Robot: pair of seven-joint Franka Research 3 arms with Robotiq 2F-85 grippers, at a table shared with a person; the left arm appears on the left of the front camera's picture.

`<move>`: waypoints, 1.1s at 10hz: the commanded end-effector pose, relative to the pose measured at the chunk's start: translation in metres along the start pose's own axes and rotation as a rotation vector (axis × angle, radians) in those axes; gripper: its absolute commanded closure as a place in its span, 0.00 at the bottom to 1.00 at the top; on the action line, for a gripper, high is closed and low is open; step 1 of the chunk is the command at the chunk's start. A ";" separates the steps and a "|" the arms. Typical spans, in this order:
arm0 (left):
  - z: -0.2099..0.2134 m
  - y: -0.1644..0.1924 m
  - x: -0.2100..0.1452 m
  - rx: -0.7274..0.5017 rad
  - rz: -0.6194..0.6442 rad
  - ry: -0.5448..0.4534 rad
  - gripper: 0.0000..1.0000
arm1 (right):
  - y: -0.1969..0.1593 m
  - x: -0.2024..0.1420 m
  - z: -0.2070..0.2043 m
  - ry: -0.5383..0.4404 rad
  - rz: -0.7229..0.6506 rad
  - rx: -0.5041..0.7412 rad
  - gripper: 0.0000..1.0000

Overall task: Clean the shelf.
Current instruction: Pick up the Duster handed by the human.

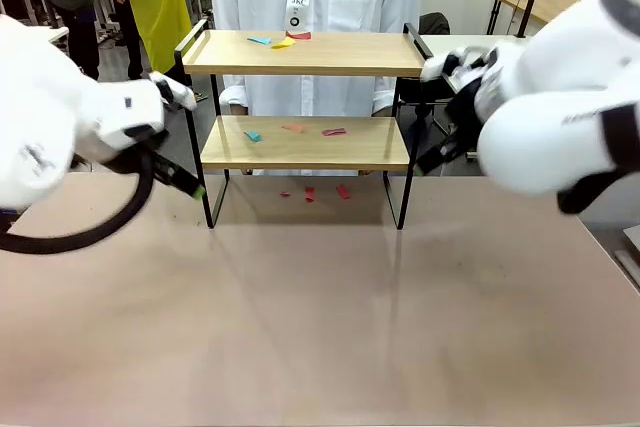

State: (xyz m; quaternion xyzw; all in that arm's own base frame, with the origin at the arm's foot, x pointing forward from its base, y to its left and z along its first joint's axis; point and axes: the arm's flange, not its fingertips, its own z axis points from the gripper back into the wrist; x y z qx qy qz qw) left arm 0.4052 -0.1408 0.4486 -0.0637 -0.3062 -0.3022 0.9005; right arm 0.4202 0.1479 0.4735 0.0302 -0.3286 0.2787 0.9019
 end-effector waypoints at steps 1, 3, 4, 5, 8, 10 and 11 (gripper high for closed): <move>0.040 0.050 -0.006 -0.097 -0.102 0.006 0.00 | -0.046 -0.007 0.038 -0.072 -0.015 0.093 0.00; 0.067 0.099 -0.015 -0.185 -0.183 -0.084 0.00 | -0.110 -0.025 0.066 -0.193 -0.048 0.188 0.00; 0.074 0.124 -0.022 -0.220 -0.256 -0.111 0.00 | -0.139 -0.037 0.071 -0.243 -0.032 0.217 0.00; 0.072 0.147 -0.030 -0.084 -0.224 -0.127 0.00 | -0.167 -0.051 0.068 -0.287 -0.032 0.241 0.00; 0.053 0.194 -0.050 -0.272 -0.333 -0.250 0.00 | -0.221 -0.095 0.044 -0.324 0.052 0.276 0.00; 0.045 0.189 -0.058 -0.302 -0.339 -0.267 0.00 | -0.212 -0.107 0.039 -0.335 0.077 0.288 0.00; 0.065 0.183 -0.061 -0.211 -0.327 -0.240 0.00 | -0.217 -0.112 0.055 -0.308 0.035 0.248 0.00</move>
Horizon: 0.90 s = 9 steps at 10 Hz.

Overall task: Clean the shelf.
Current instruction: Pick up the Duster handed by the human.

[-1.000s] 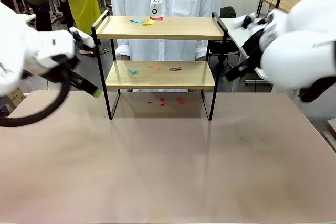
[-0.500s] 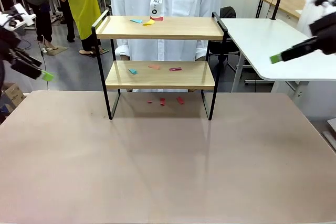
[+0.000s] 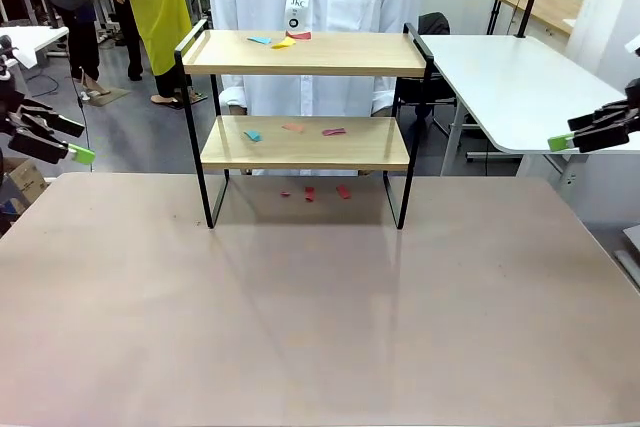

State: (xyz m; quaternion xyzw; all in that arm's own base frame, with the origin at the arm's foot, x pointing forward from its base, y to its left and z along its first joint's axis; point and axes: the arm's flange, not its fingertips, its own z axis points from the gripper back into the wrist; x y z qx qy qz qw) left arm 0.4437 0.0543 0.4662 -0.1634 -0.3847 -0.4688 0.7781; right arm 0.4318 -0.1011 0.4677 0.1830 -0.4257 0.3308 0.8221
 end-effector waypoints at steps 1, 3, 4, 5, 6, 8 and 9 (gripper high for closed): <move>0.011 0.000 0.006 0.037 -0.003 0.025 0.00 | 0.000 0.006 0.006 0.003 -0.007 -0.016 0.00; 0.011 0.000 0.006 0.037 -0.003 0.025 0.00 | 0.000 0.006 0.006 0.003 -0.007 -0.016 0.00; 0.006 -0.001 0.003 0.031 0.010 0.033 0.00 | 0.002 0.002 0.003 0.009 -0.015 -0.014 0.00; 0.002 0.026 -0.005 0.012 0.028 -0.041 0.00 | -0.030 -0.005 0.000 -0.024 -0.017 0.018 0.00; -0.004 0.044 -0.017 -0.044 0.042 -0.076 0.00 | -0.049 -0.017 -0.003 -0.076 0.005 0.056 0.00; -0.010 0.065 -0.032 -0.116 0.008 -0.186 0.00 | -0.078 -0.037 -0.011 -0.130 0.030 0.122 0.00; -0.012 0.075 -0.042 -0.110 -0.010 -0.238 0.00 | -0.093 -0.045 -0.012 -0.168 0.053 0.169 0.00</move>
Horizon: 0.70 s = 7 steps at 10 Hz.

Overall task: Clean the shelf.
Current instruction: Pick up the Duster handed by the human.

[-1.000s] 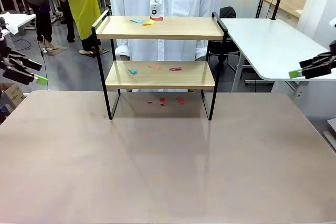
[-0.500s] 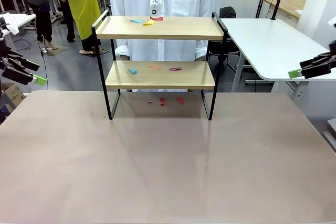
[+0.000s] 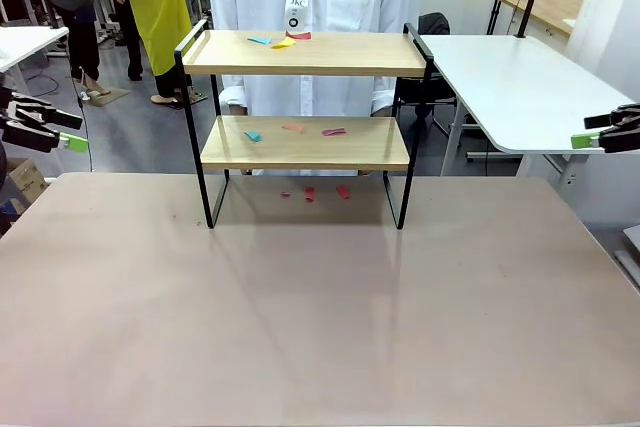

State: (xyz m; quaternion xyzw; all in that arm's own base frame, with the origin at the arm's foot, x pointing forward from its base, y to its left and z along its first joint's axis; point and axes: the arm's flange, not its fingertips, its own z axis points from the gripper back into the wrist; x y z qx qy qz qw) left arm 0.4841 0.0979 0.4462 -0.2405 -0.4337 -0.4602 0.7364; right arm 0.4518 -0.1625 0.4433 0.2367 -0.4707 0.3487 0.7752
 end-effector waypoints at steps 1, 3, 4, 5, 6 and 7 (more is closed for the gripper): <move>-0.003 0.033 -0.021 -0.039 -0.046 -0.108 0.00 | -0.049 -0.020 -0.016 -0.050 0.025 0.086 0.00; -0.003 0.048 -0.039 -0.065 -0.078 -0.167 0.00 | -0.075 -0.033 -0.020 -0.101 0.061 0.106 0.00; -0.009 0.056 -0.048 -0.081 -0.082 -0.193 0.00 | -0.089 -0.040 -0.021 -0.130 0.065 0.098 0.00; -0.012 0.057 -0.055 -0.088 -0.085 -0.232 0.00 | -0.094 -0.046 -0.023 -0.148 0.066 0.098 0.00; -0.014 0.056 -0.059 -0.092 -0.096 -0.275 0.00 | -0.097 -0.049 -0.024 -0.164 0.074 0.092 0.00; -0.016 0.052 -0.062 -0.094 -0.101 -0.311 0.00 | -0.100 -0.051 -0.022 -0.174 0.070 0.096 0.00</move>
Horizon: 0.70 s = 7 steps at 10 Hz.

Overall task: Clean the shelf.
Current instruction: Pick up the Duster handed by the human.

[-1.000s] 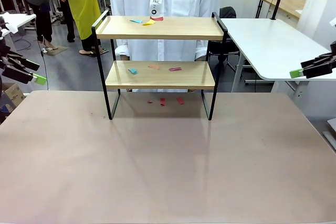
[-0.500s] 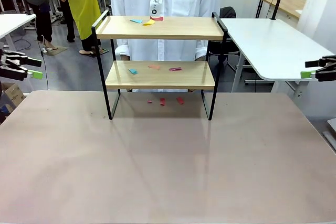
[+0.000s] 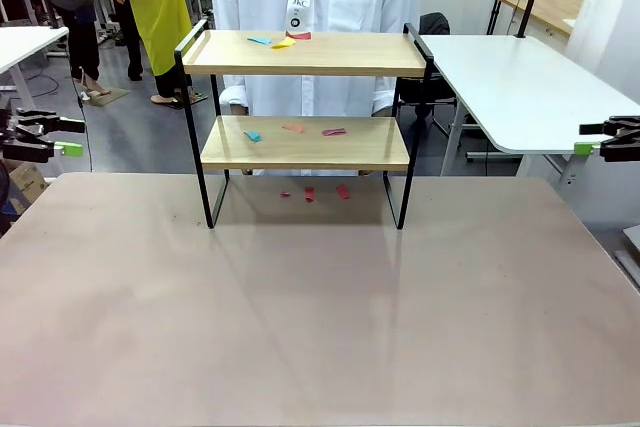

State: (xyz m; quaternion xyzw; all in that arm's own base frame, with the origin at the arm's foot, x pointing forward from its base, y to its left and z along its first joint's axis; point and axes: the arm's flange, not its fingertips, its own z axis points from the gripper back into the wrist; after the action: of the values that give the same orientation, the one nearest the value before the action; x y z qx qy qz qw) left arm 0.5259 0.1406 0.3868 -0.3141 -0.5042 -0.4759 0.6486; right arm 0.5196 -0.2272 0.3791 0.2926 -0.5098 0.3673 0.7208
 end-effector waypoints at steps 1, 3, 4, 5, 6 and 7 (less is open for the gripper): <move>-0.001 -0.005 -0.001 0.007 -0.055 -0.090 0.00 | -0.009 0.006 0.001 -0.035 0.038 0.000 0.00; -0.004 0.005 -0.008 0.025 -0.048 -0.092 0.00 | -0.021 0.004 0.002 -0.051 0.032 0.019 0.00; -0.008 0.009 -0.009 0.013 -0.052 -0.105 0.00 | -0.025 0.001 0.002 -0.058 0.032 0.021 0.00; -0.010 0.013 -0.010 0.001 -0.057 -0.116 0.00 | -0.028 -0.003 0.003 -0.069 0.036 0.019 0.00; -0.011 0.015 -0.010 -0.014 -0.055 -0.140 0.00 | -0.029 -0.005 0.005 -0.094 0.040 0.025 0.00; -0.012 0.015 -0.010 -0.013 -0.048 -0.143 0.00 | -0.029 -0.005 0.006 -0.104 0.045 0.021 0.00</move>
State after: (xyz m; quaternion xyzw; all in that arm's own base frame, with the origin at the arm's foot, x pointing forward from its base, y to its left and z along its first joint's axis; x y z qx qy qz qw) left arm 0.5403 0.1365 0.3732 -0.3353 -0.5353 -0.4739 0.6135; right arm 0.5355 -0.2470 0.3734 0.3092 -0.5243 0.3688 0.7025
